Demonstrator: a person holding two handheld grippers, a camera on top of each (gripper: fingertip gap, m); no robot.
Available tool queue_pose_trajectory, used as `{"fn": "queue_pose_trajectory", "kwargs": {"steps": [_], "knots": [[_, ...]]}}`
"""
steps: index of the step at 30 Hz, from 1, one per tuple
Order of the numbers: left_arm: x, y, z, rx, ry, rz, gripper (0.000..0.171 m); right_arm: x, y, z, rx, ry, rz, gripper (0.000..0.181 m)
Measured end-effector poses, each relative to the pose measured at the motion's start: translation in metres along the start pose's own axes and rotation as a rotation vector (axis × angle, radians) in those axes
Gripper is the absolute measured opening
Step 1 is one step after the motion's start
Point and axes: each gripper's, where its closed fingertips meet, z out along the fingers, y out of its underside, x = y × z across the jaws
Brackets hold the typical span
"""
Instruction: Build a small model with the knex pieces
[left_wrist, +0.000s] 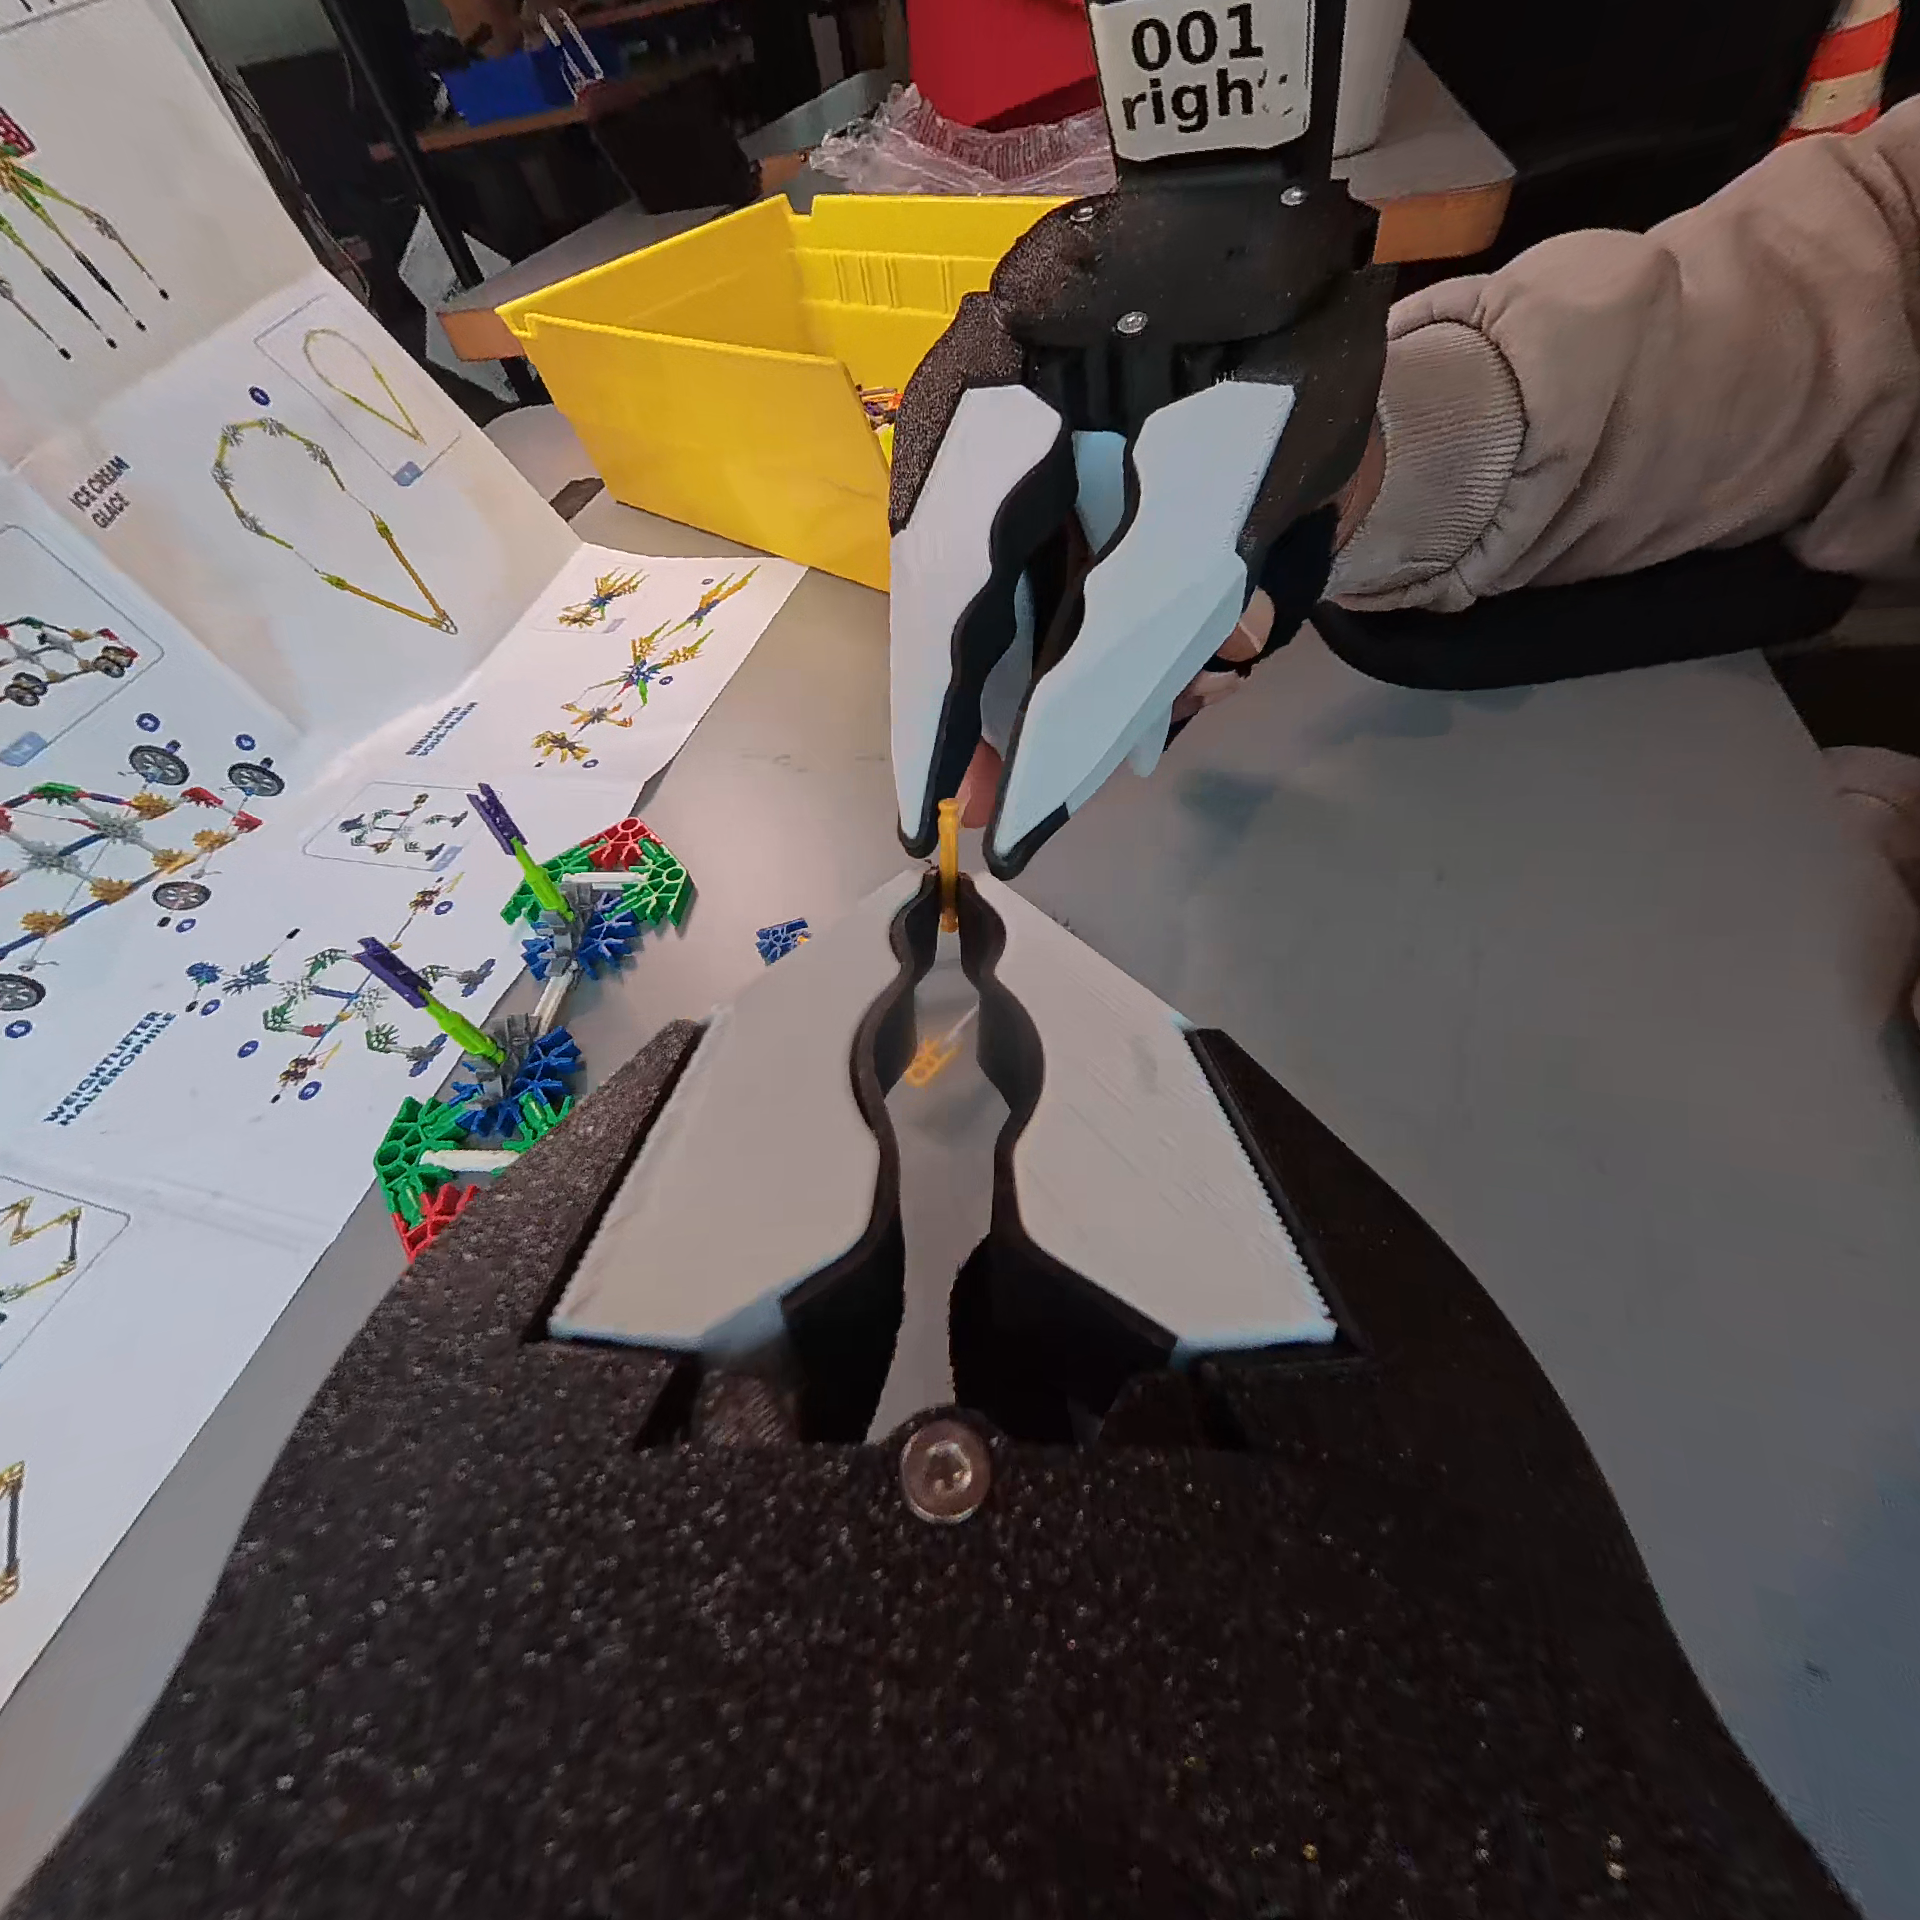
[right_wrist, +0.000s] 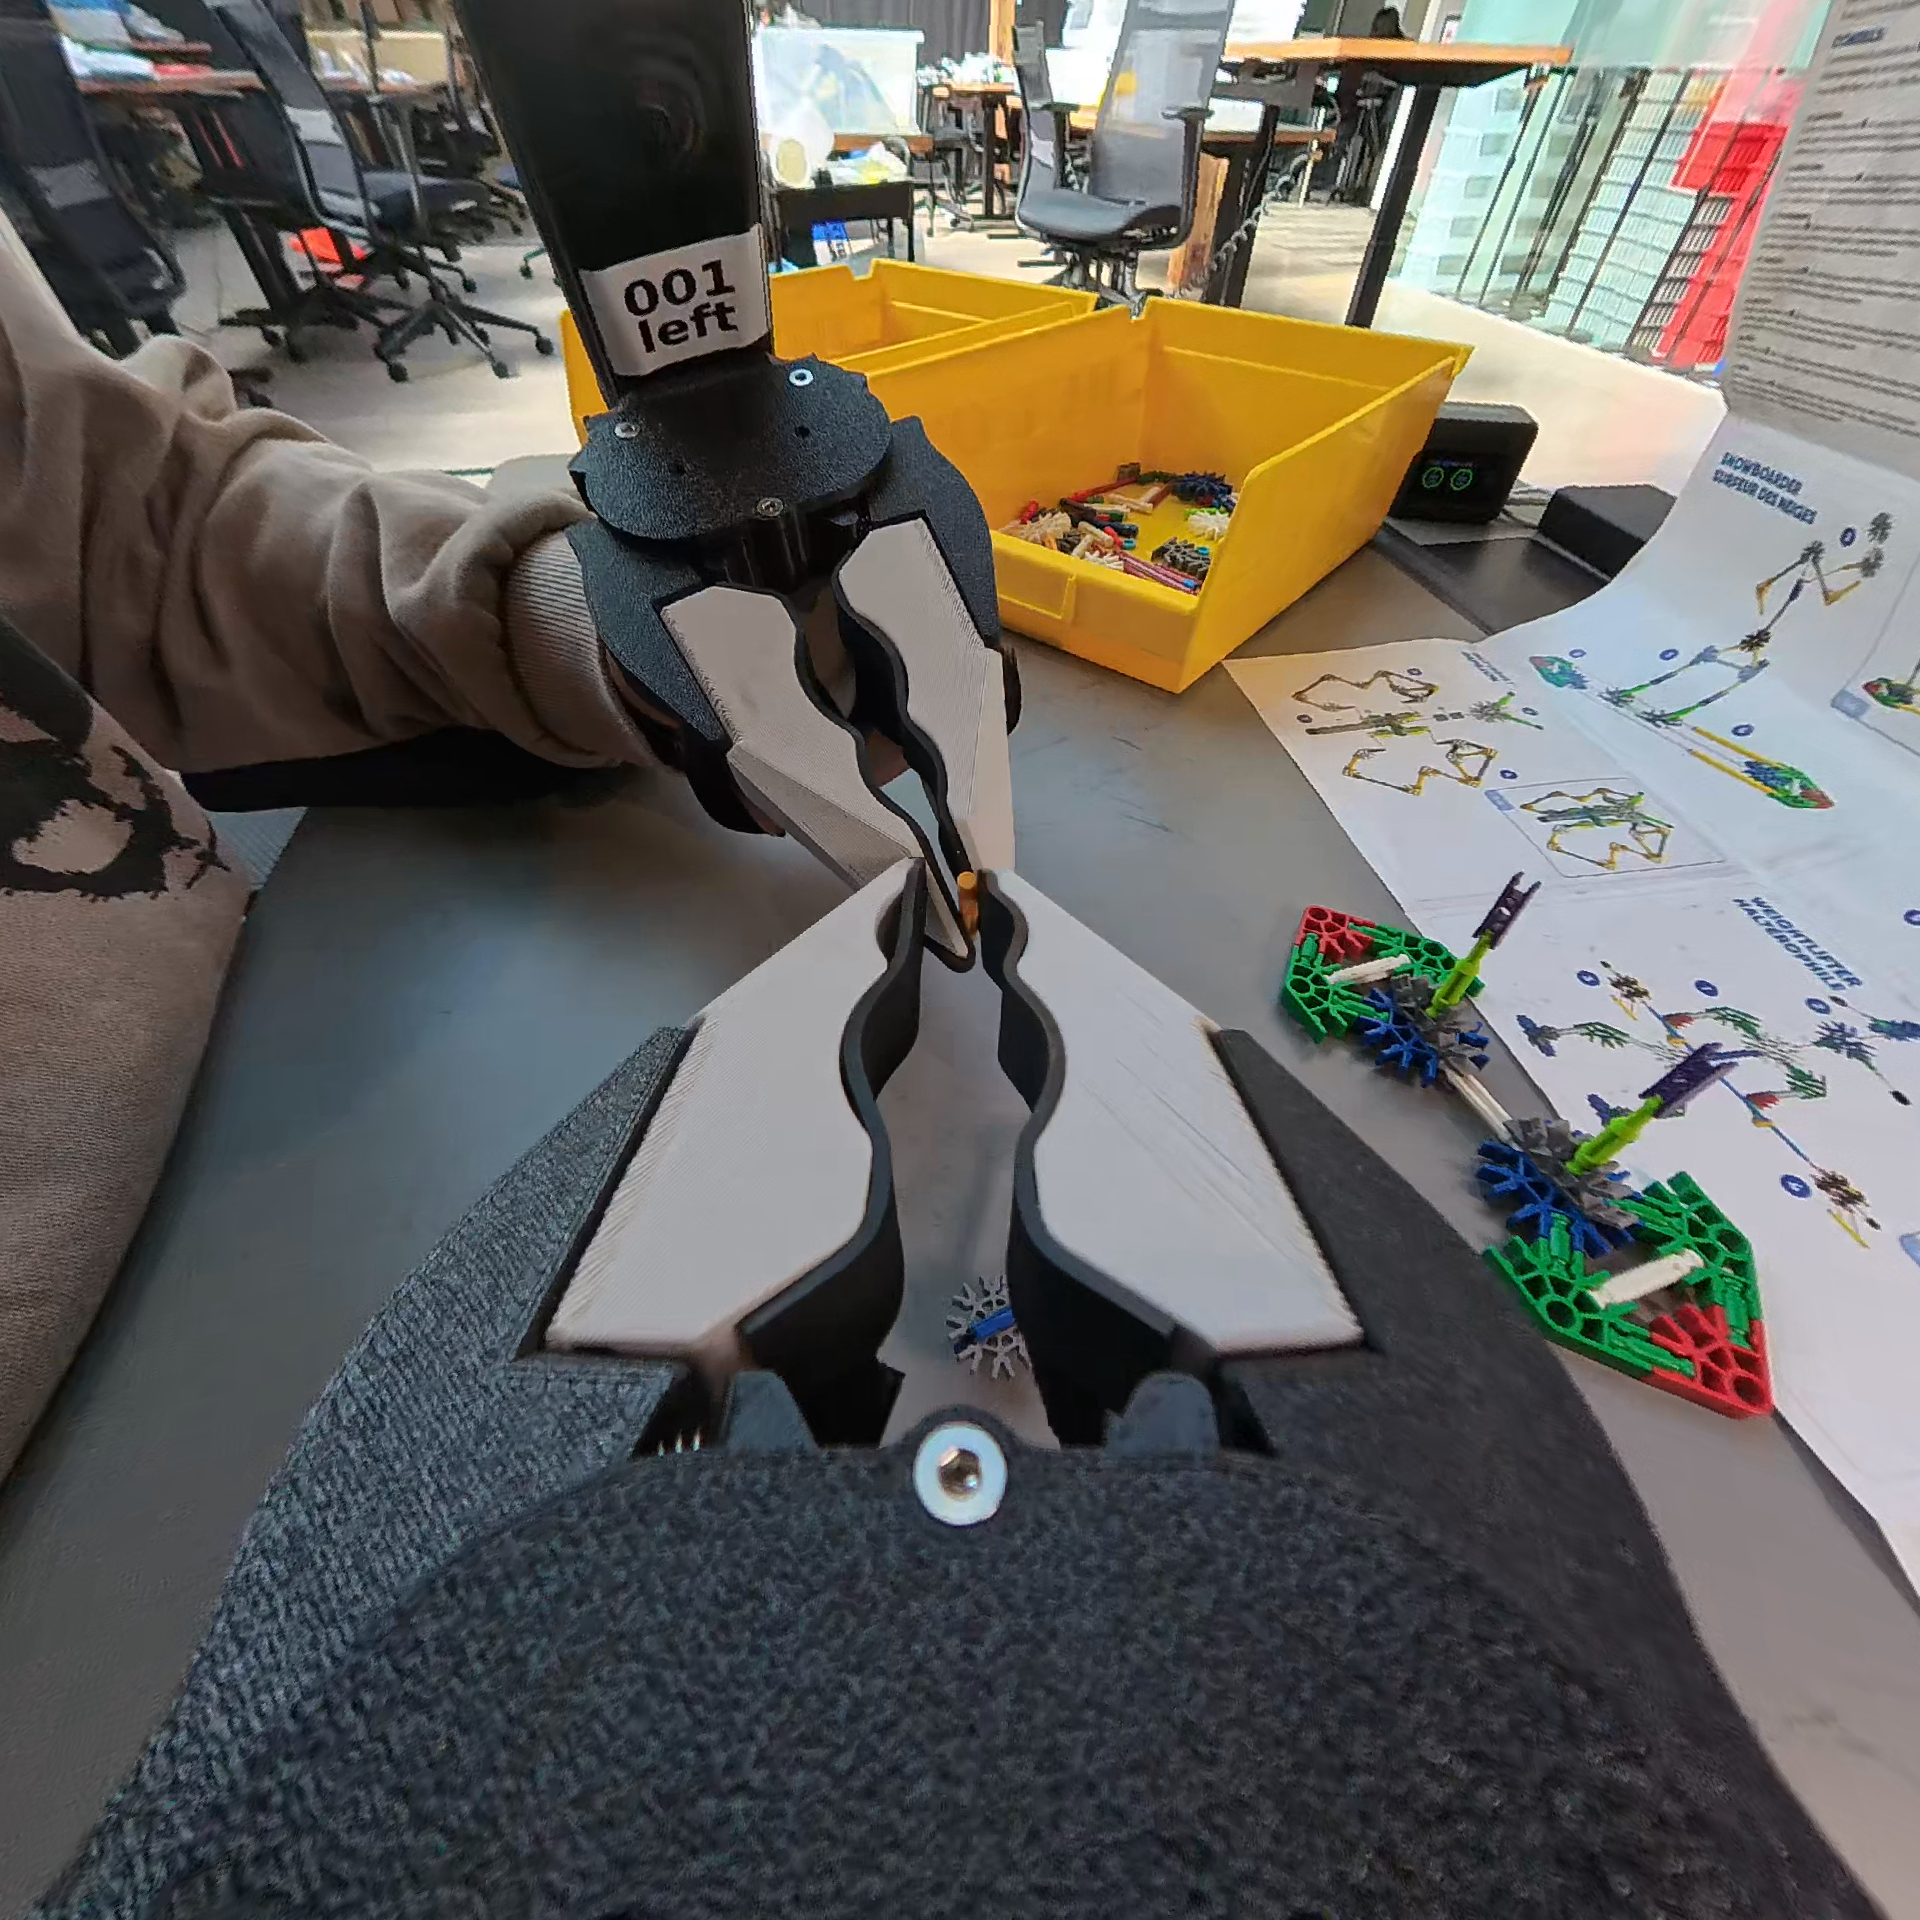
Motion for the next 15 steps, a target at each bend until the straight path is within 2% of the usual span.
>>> {"fn": "queue_pose_trajectory", "kwargs": {"steps": [5, 8, 11, 13, 15], "knots": [[0.001, -0.004, -0.001, 0.029, 0.025, -0.045, 0.002, 0.003, -0.005, -0.005, 0.014, 0.005, -0.013, 0.002], [-0.008, 0.005, -0.002, -0.005, -0.005, -0.056, 0.01, 0.024, -0.024, -0.024, 0.065, 0.102, -0.045, 0.002], [-0.016, 0.025, 0.001, -0.088, -0.019, -0.093, 0.017, 0.077, -0.047, -0.074, 0.106, 0.377, -0.109, 0.001], [-0.017, 0.039, 0.005, -0.149, -0.008, -0.123, 0.019, 0.124, -0.054, -0.127, 0.075, 0.659, -0.177, 0.002], [-0.015, 0.053, 0.01, -0.213, 0.005, -0.143, 0.02, 0.165, -0.048, -0.187, 0.004, 0.93, -0.207, 0.002]]}}
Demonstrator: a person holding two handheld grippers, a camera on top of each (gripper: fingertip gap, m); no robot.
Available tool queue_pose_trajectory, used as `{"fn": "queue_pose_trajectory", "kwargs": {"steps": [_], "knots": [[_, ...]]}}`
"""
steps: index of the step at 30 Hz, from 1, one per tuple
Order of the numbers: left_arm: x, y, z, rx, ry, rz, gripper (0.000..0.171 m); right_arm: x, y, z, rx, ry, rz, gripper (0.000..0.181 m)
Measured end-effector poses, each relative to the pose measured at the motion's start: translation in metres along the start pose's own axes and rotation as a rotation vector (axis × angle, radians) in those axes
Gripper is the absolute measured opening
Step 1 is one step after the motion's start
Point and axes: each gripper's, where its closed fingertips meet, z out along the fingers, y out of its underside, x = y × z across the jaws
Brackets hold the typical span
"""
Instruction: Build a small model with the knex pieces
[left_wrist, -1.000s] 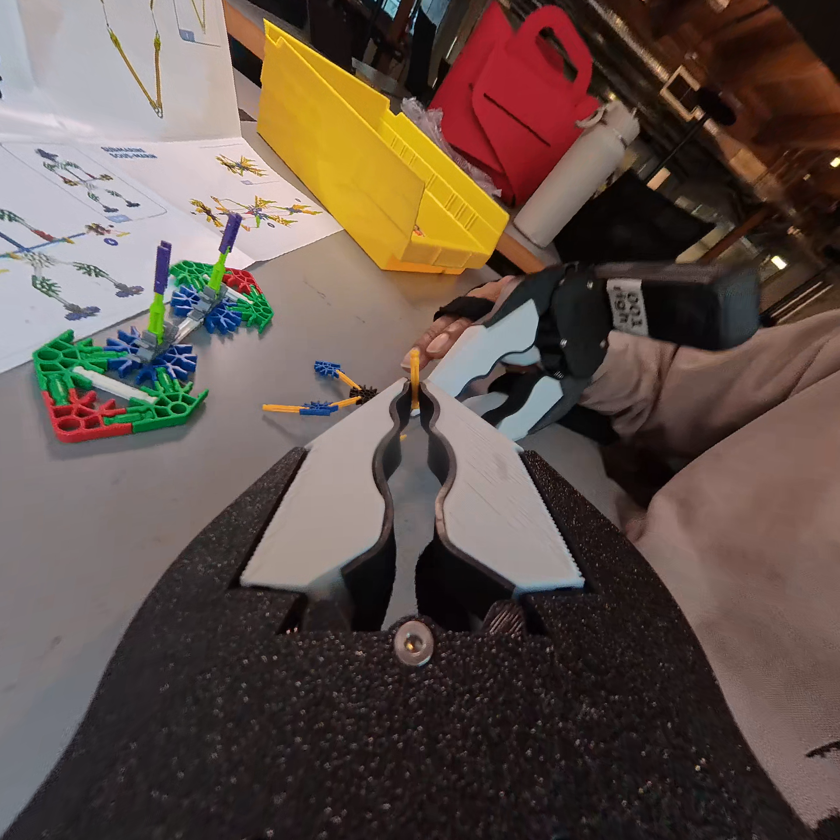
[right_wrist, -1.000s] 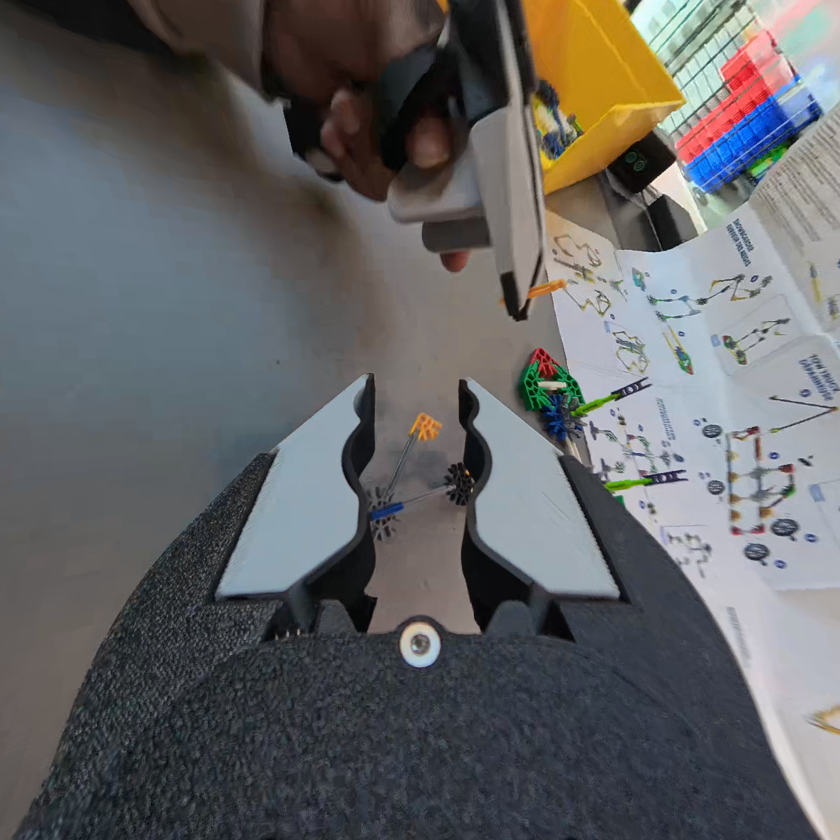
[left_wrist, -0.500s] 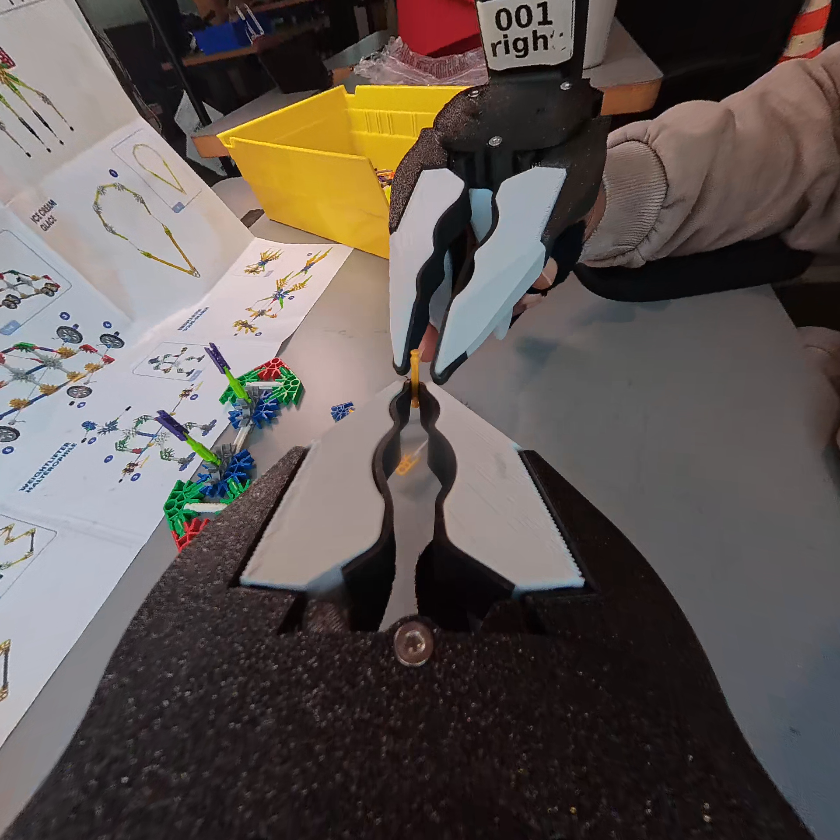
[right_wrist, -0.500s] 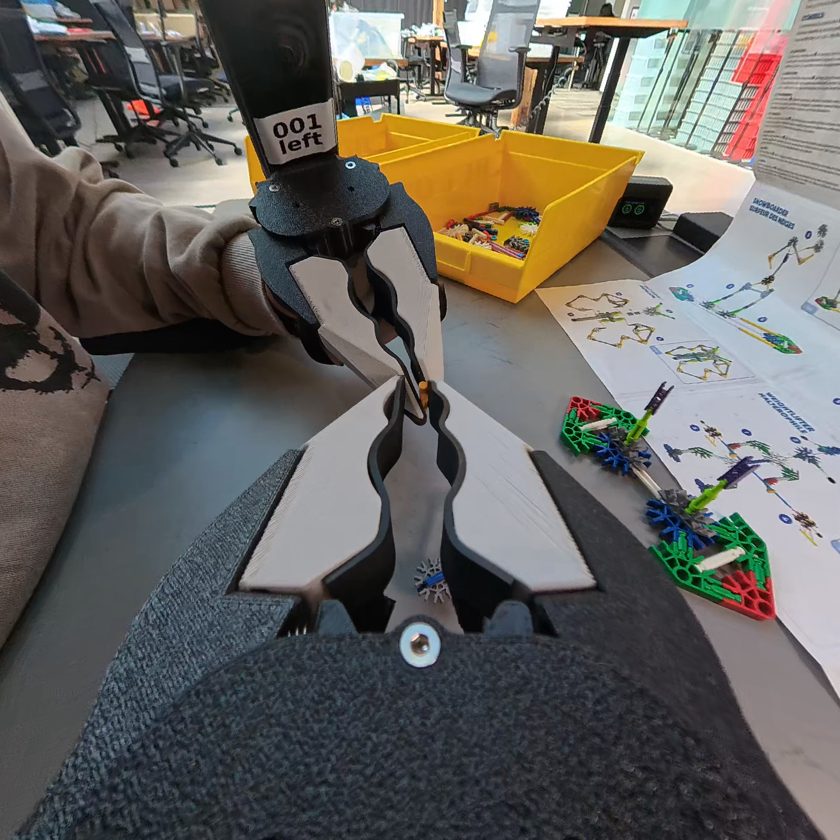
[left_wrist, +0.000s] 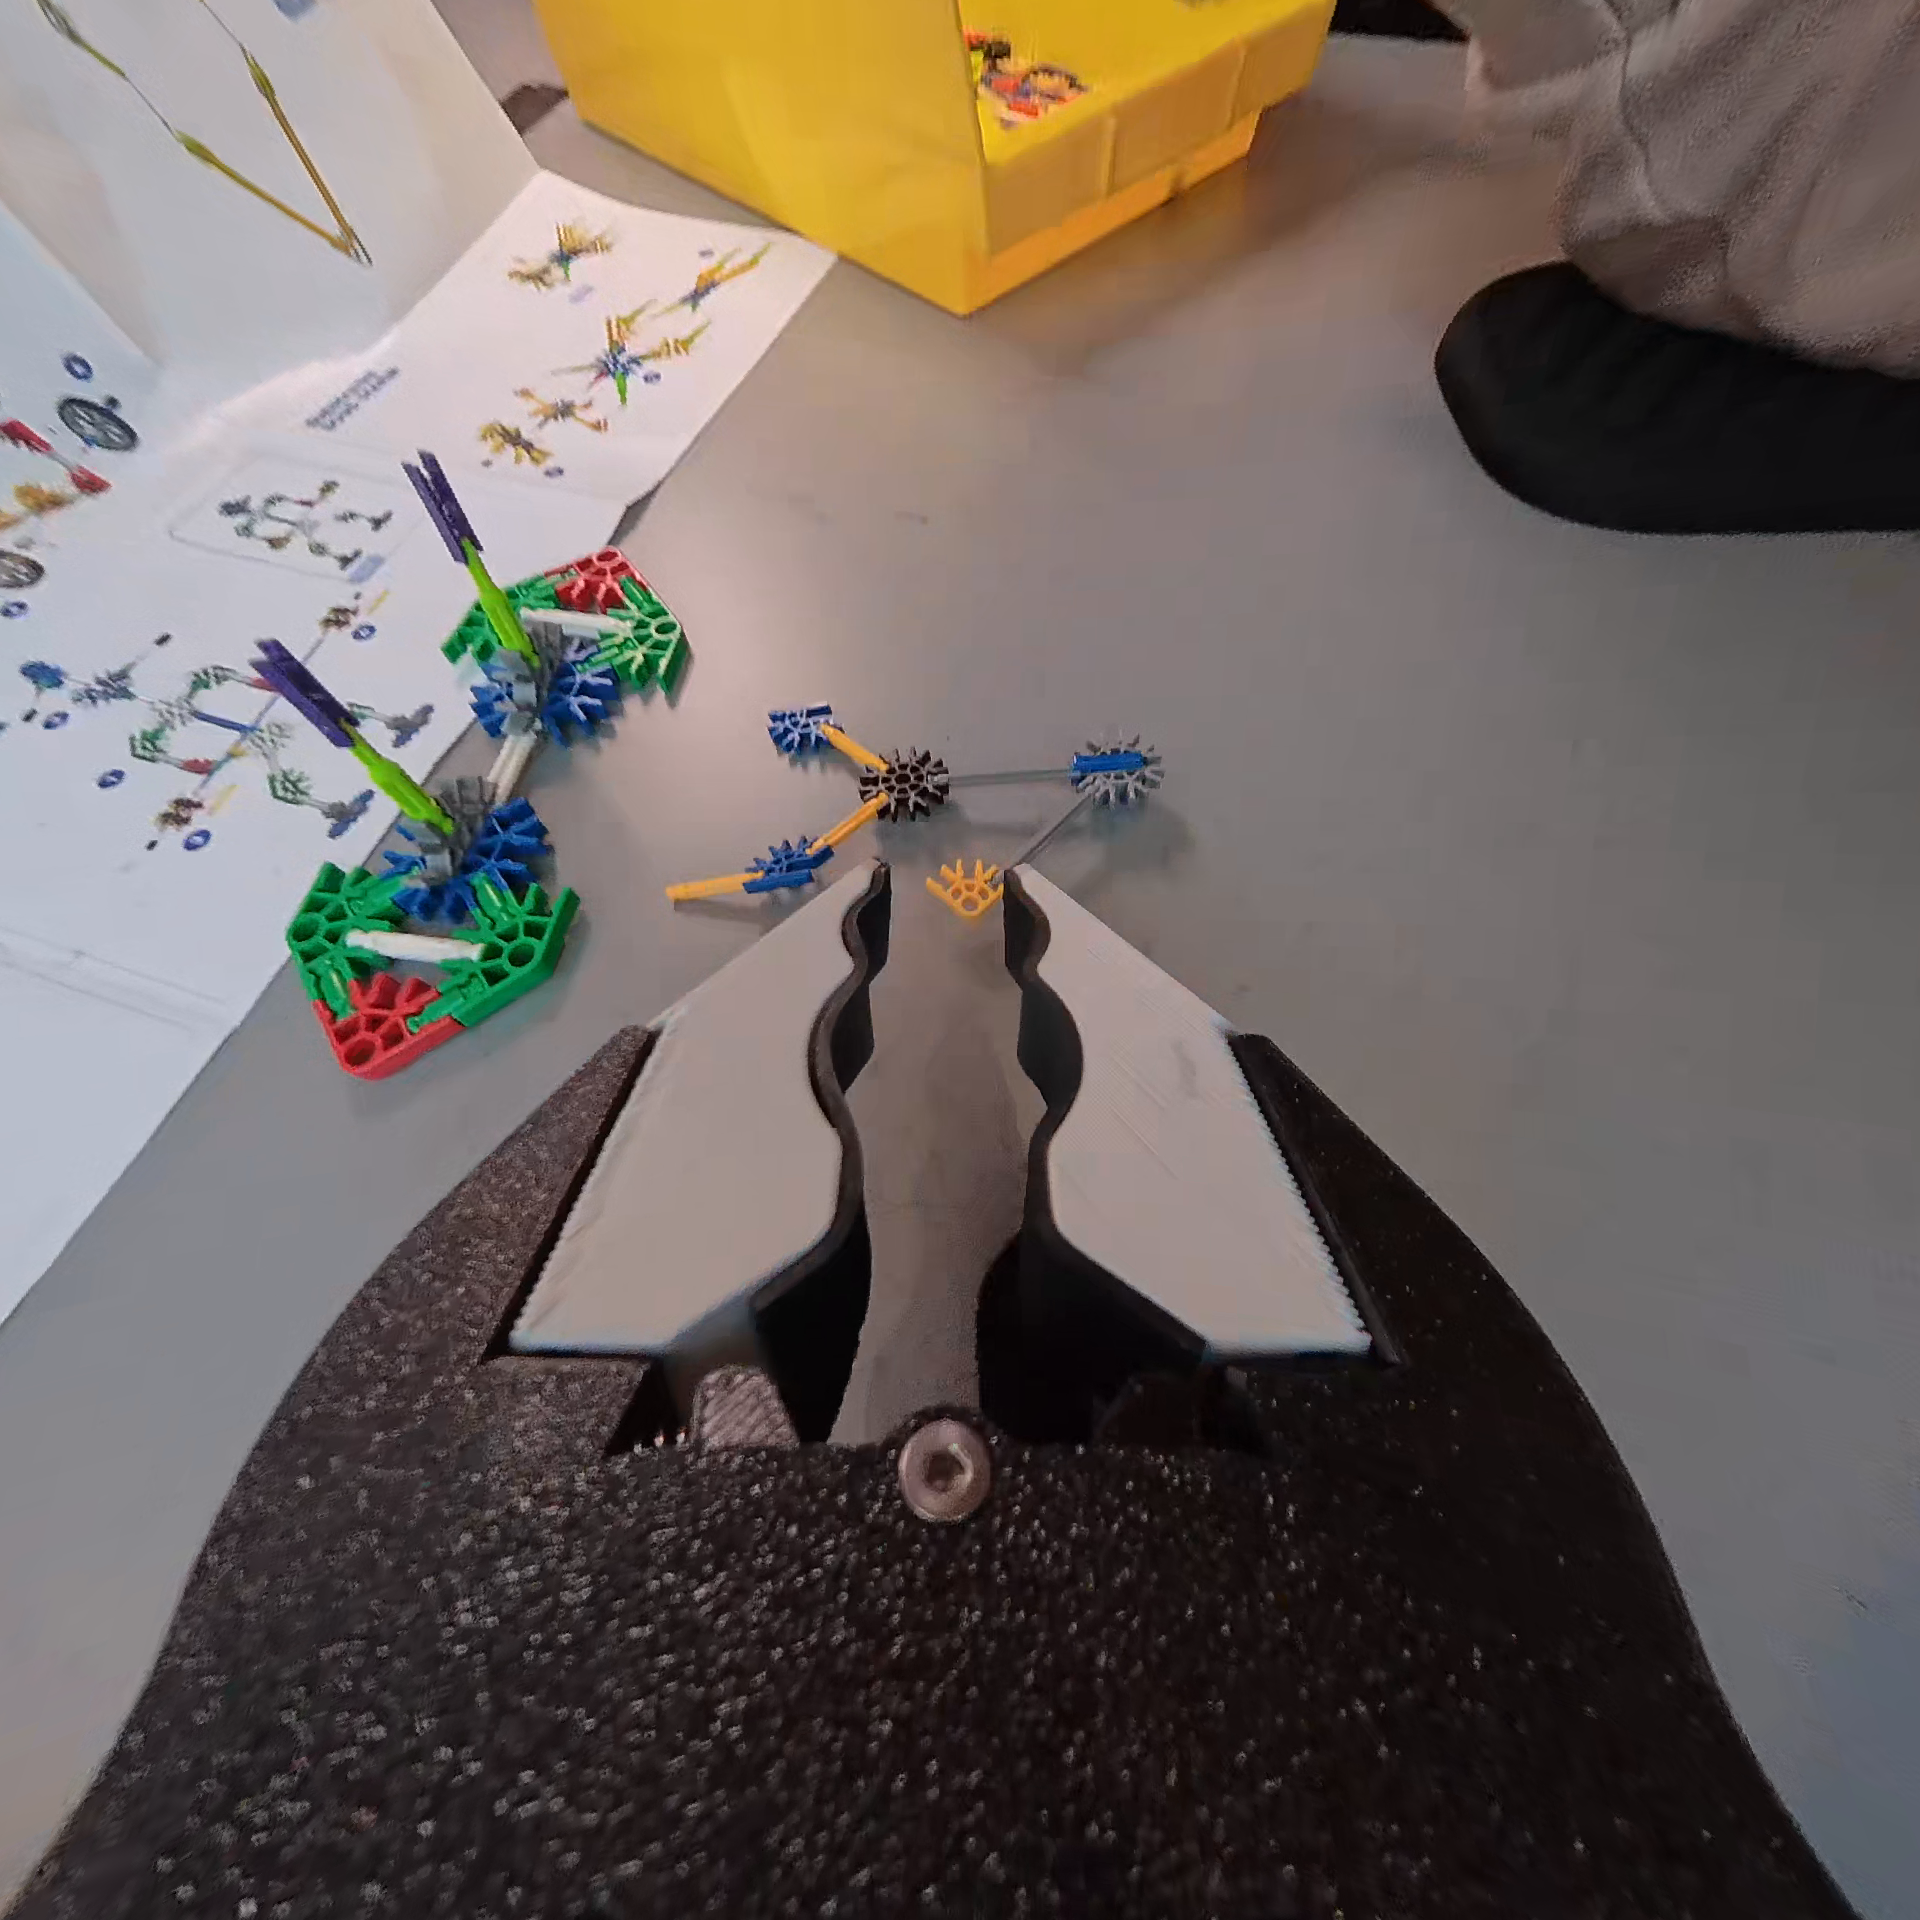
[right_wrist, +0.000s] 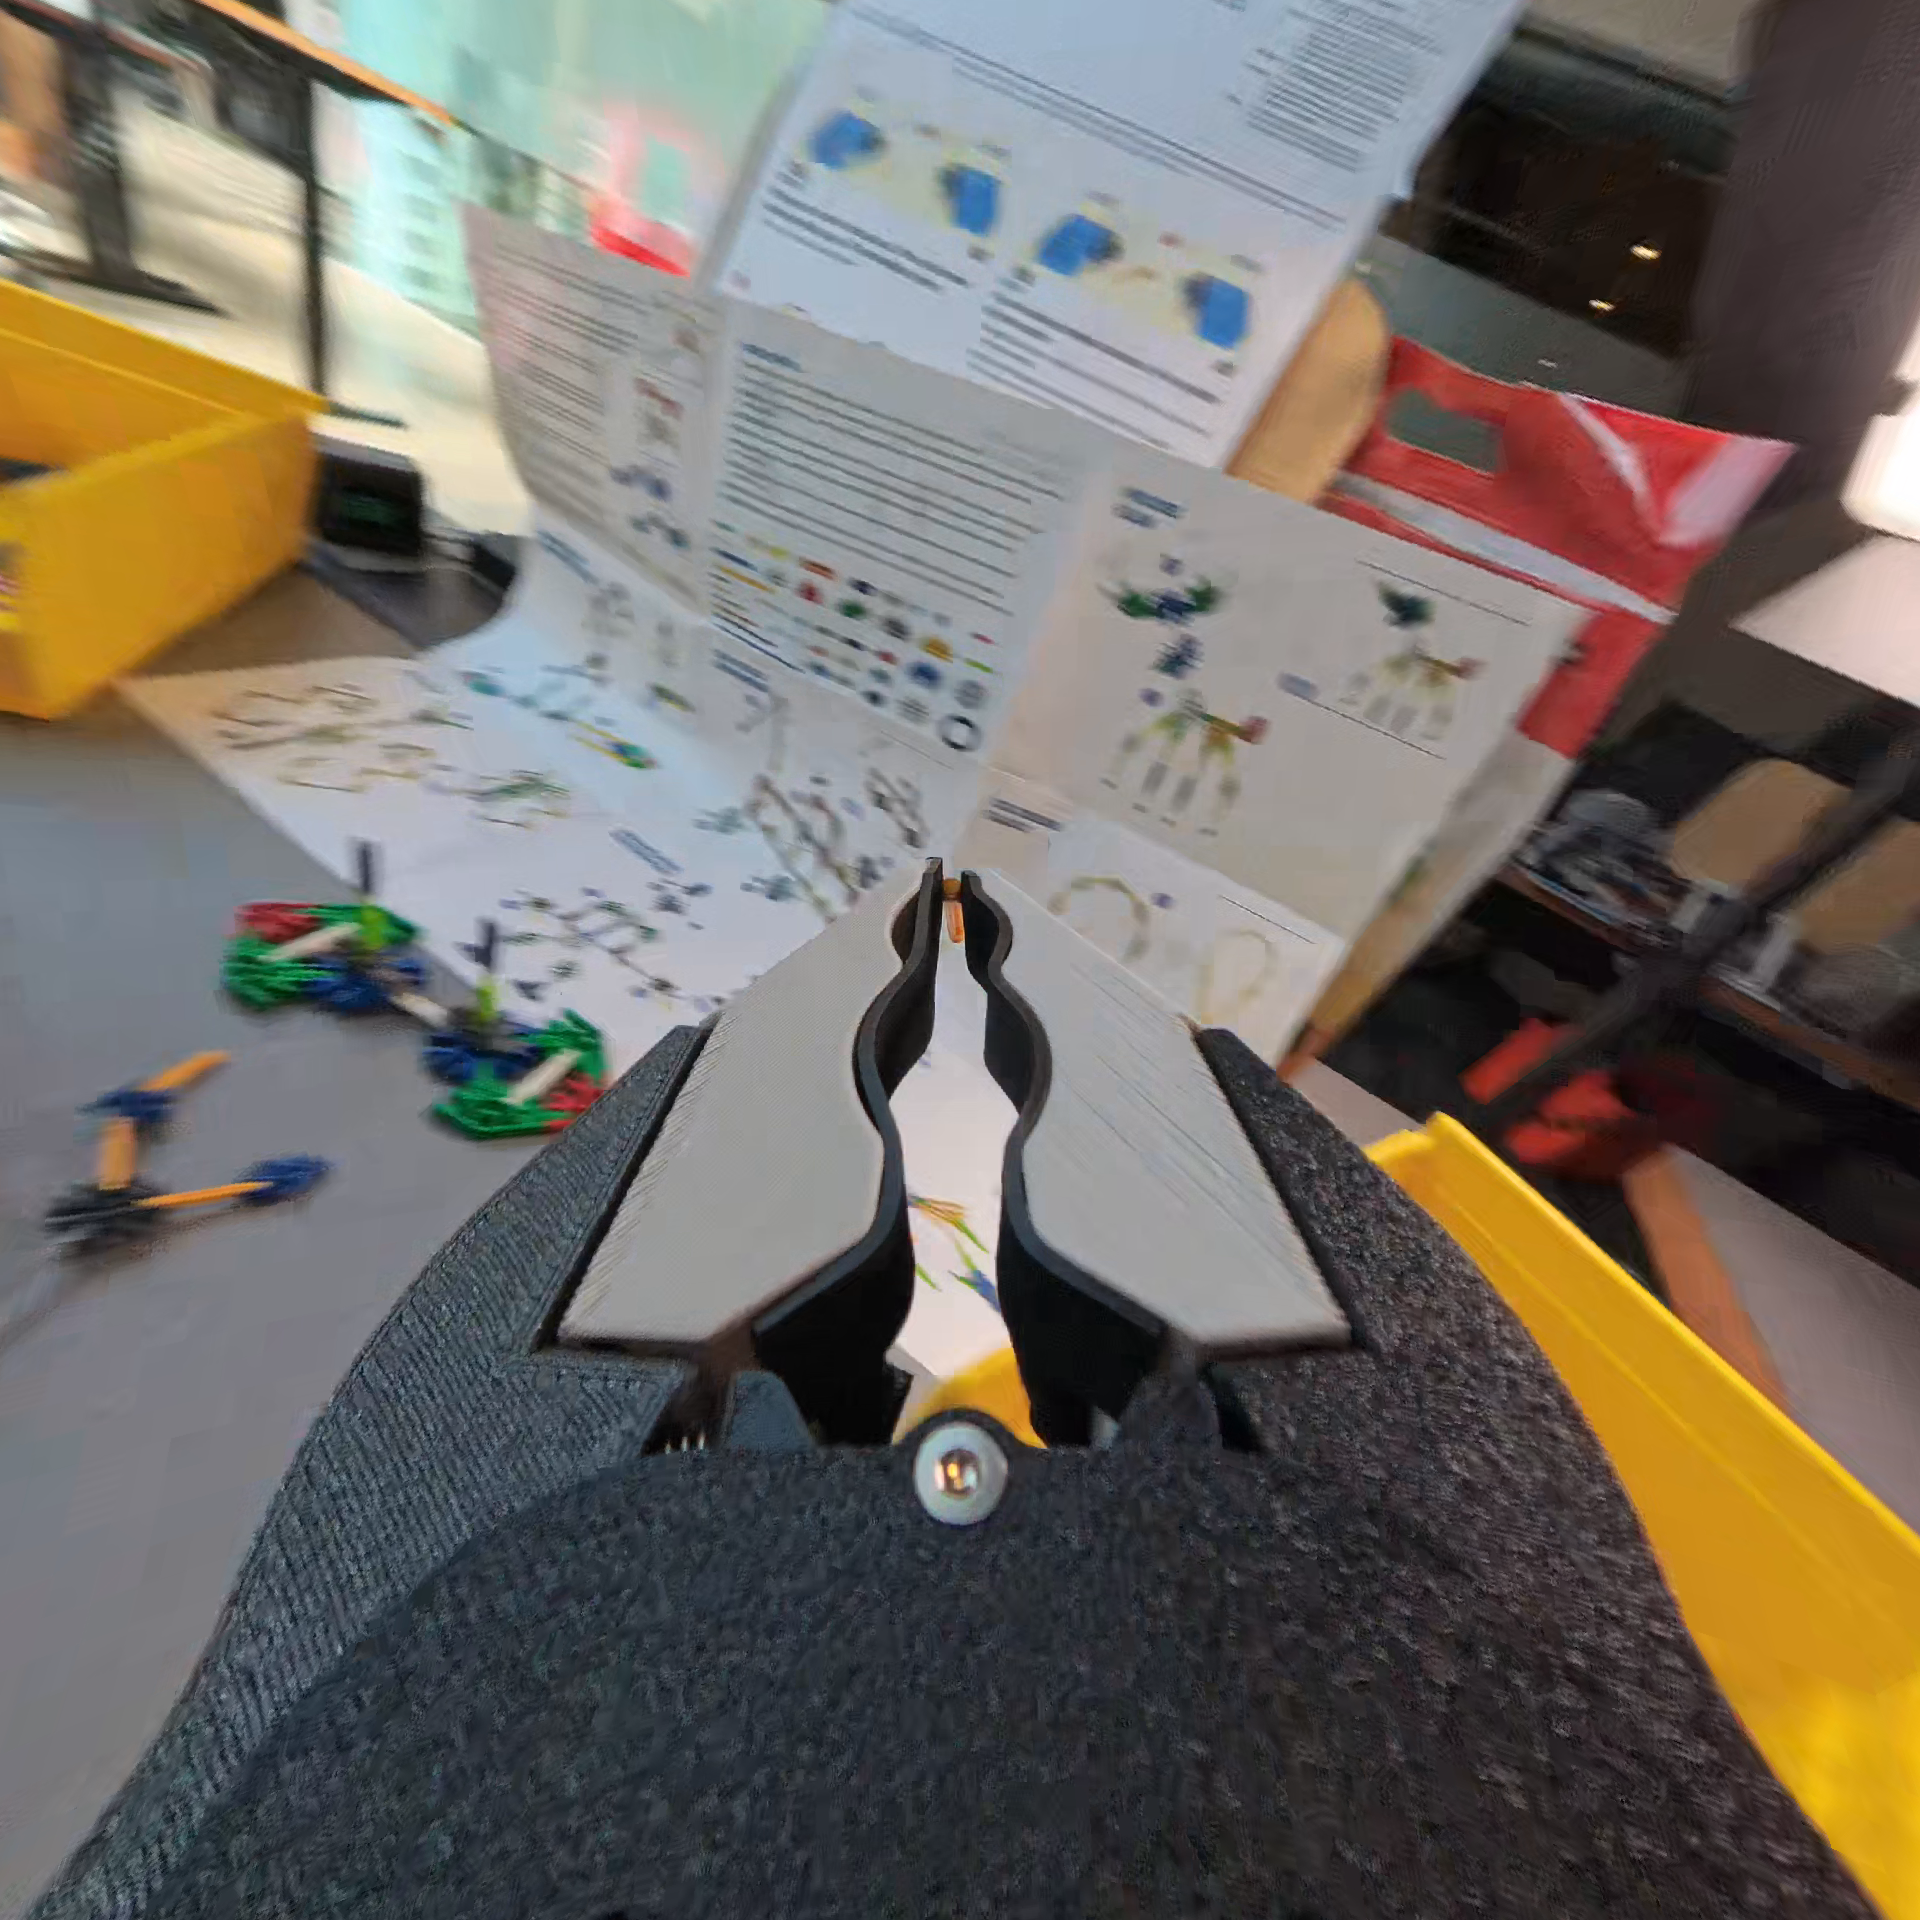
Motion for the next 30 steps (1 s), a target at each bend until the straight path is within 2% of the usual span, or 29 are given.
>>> {"fn": "queue_pose_trajectory", "kwargs": {"steps": [3, 7, 10, 12, 14, 16, 19, 22, 25, 27, 30], "knots": [[0.002, 0.008, 0.006, -0.049, 0.003, 0.004, 0.021, 0.075, 0.042, -0.015, -0.159, 0.254, -0.028, 0.002], [0.003, 0.011, 0.01, -0.069, -0.006, 0.013, 0.021, 0.128, 0.089, -0.035, -0.344, 0.445, -0.027, 0.002], [0.002, 0.014, 0.011, -0.089, -0.022, 0.035, 0.021, 0.143, 0.096, -0.042, -0.345, 0.508, 0.018, 0.022], [0.002, 0.016, 0.012, -0.1, -0.029, 0.049, 0.021, 0.138, 0.077, -0.042, -0.265, 0.491, 0.022, 0.028], [0.002, 0.017, 0.013, -0.107, -0.03, 0.059, 0.021, 0.115, 0.048, -0.035, -0.162, 0.409, -0.006, 0.028], [0.003, 0.018, 0.015, -0.112, -0.031, 0.064, 0.021, 0.076, 0.023, -0.024, -0.092, 0.263, -0.025, 0.028], [0.003, 0.019, 0.016, -0.117, -0.033, 0.063, 0.021, -0.023, 0.009, -0.005, -0.107, -0.135, 0.013, 0.026], [0.002, 0.02, 0.015, -0.119, -0.035, 0.061, 0.021, -0.136, 0.023, -0.005, -0.224, -0.539, 0.01, 0.03], [0.002, 0.016, 0.012, -0.1, -0.033, 0.051, 0.021, -0.218, 0.052, -0.015, -0.346, -0.773, -0.081, 0.031], [-0.001, 0.011, 0.007, -0.08, -0.044, 0.048, 0.02, -0.248, 0.072, -0.019, -0.424, -0.844, -0.131, 0.03], [-0.009, 0.007, -0.001, -0.054, -0.064, 0.037, 0.02, -0.26, 0.095, -0.015, -0.502, -0.84, -0.193, 0.023]]}}
